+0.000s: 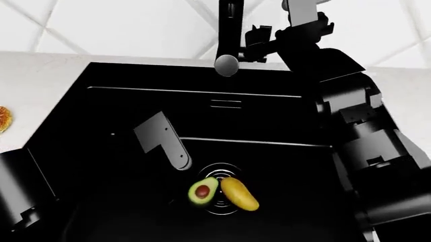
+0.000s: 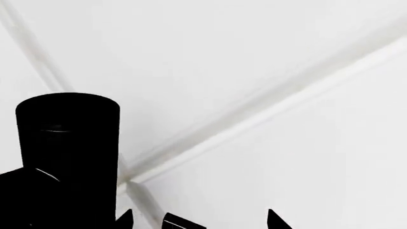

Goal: Pick up the fruits and vegetables and place them in the sink. Turn on the sink faucet to wash them. Then turn the sink off and put them in the tray.

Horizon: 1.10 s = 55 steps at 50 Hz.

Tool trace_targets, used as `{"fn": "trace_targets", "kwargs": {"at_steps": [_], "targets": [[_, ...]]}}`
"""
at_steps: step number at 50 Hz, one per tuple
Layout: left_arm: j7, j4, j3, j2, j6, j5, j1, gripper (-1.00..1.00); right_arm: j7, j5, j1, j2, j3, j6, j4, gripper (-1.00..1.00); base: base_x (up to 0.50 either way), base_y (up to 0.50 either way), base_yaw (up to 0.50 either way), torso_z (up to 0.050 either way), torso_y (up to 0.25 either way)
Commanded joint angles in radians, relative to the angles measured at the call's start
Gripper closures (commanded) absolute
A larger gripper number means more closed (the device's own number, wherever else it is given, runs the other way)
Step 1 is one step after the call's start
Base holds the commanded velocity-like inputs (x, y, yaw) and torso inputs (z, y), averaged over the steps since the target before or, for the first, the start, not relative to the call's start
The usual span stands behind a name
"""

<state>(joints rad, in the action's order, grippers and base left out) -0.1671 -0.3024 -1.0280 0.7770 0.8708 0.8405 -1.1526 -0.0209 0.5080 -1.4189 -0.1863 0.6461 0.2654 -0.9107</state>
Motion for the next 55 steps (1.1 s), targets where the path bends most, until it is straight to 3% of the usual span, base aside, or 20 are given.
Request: {"fn": "trace_targets", "kwargs": {"at_steps": [1, 21, 30, 38, 55], "targets": [[-0.002, -0.005, -0.002, 0.001, -0.004, -0.004, -0.001, -1.00, -0.005, 0.000, -0.003, 0.003, 0.002, -0.006, -0.019, -1.00, 0.00, 0.00, 0.00, 0.000, -0.098], [-0.004, -0.005, -0.010, -0.002, -0.007, -0.012, -0.001, -1.00, -0.008, 0.001, -0.012, 0.013, -0.001, -0.022, -0.054, -1.00, 0.00, 0.00, 0.00, 0.000, -0.125], [-0.007, -0.010, -0.006, 0.002, -0.015, -0.006, 0.002, -1.00, 0.001, -0.001, -0.061, 0.055, -0.018, -0.057, -0.183, -1.00, 0.00, 0.00, 0.00, 0.000, -0.004], [-0.007, -0.007, -0.001, 0.007, -0.020, -0.001, 0.007, -1.00, 0.066, -0.005, -0.081, 0.064, -0.028, -0.038, -0.240, -1.00, 0.00, 0.00, 0.00, 0.000, 0.000], [-0.009, -0.006, 0.001, 0.007, -0.023, -0.001, 0.004, -1.00, 0.252, 0.035, -0.036, -0.004, -0.088, 0.040, -0.092, -1.00, 0.00, 0.00, 0.00, 0.000, -0.001]]}}
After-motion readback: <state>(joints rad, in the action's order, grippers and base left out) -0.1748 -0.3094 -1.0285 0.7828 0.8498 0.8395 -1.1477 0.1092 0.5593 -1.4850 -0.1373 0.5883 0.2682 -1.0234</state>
